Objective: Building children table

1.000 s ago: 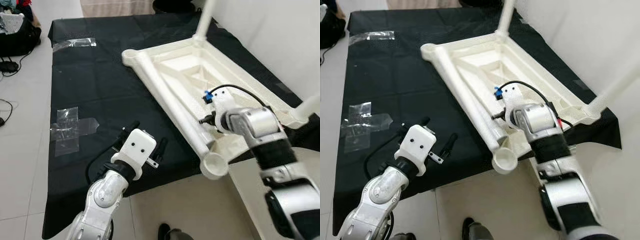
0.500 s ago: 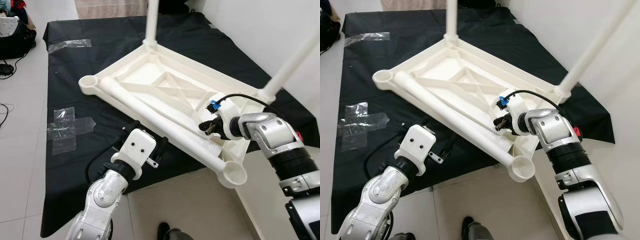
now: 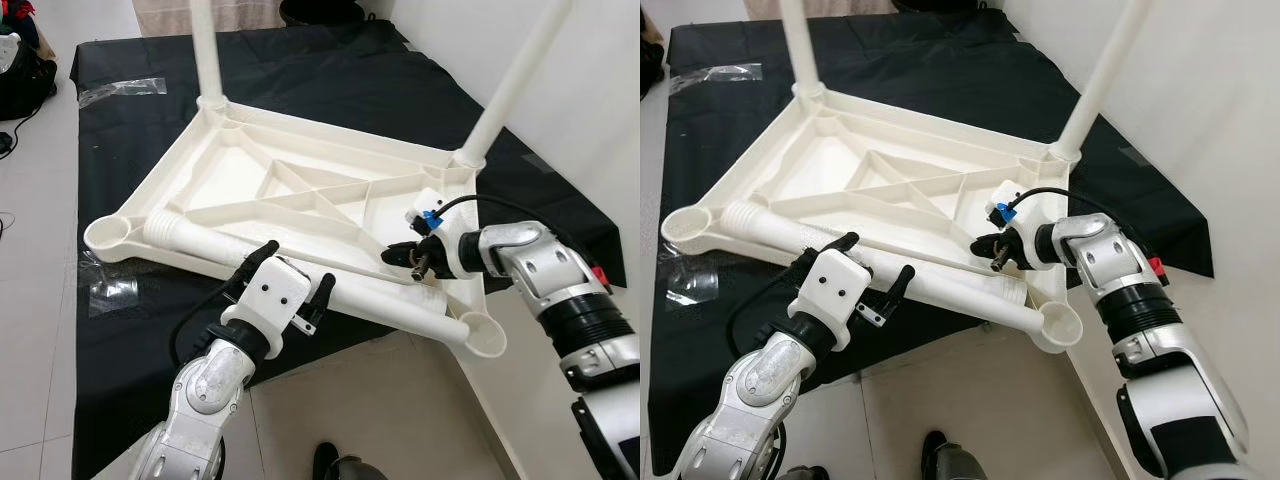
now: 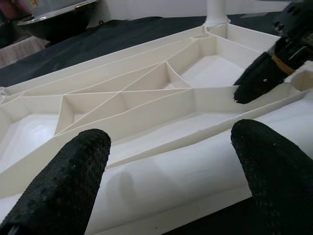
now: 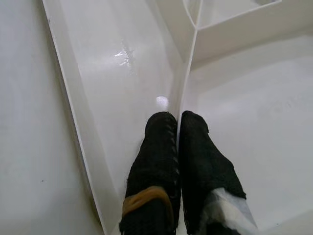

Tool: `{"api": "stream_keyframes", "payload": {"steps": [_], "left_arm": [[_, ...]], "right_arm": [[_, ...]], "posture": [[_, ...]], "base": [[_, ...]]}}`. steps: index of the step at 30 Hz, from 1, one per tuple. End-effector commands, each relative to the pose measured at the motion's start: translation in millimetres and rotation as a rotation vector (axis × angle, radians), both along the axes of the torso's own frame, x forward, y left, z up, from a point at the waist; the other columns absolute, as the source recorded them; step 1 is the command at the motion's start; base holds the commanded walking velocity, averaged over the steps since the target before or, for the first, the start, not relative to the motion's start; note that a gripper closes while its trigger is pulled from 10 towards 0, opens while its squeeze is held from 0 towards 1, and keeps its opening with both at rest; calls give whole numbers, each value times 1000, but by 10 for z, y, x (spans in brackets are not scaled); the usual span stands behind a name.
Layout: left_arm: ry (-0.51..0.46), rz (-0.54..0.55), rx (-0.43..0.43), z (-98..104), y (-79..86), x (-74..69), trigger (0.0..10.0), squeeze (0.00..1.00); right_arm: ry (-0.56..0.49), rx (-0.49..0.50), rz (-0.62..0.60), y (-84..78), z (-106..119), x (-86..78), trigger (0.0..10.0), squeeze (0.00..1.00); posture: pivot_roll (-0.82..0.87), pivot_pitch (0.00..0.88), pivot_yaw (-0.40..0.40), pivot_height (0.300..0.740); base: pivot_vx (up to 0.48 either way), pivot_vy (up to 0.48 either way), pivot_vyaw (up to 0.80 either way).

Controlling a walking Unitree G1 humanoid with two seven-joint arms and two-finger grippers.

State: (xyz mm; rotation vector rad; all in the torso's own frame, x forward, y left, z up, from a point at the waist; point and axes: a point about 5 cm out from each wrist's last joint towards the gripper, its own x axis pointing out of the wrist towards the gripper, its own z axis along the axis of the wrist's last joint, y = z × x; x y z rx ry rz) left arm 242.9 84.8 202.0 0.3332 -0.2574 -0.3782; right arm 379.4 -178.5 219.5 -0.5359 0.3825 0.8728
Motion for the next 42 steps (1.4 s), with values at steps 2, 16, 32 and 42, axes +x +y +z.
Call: {"api": "stream_keyframes", "payload": {"steps": [2,16,32,42], "left_arm": [[19,-15,7,-43,-12,-21,10000,0],[22,-10,3,-46,-25,-42,10000,0],[30,-18,-3,-65,-50,-63,10000,0],[33,-13,7,-113,-20,-29,10000,0]], "right_arm": [[-46,-68,35,109,-95,59,0,0],[-347,-197,-4,339,257,306,10000,0],[-509,102,-293,282,684,435,10000,0],[-540,604,-375,101,894,370,10000,0]], "posture": [[22,280,-90,740],[23,286,-98,740],[28,268,-94,740],[36,220,-85,740]], "base": [[0,0,0],[0,0,0],[0,0,0],[0,0,0]]}}
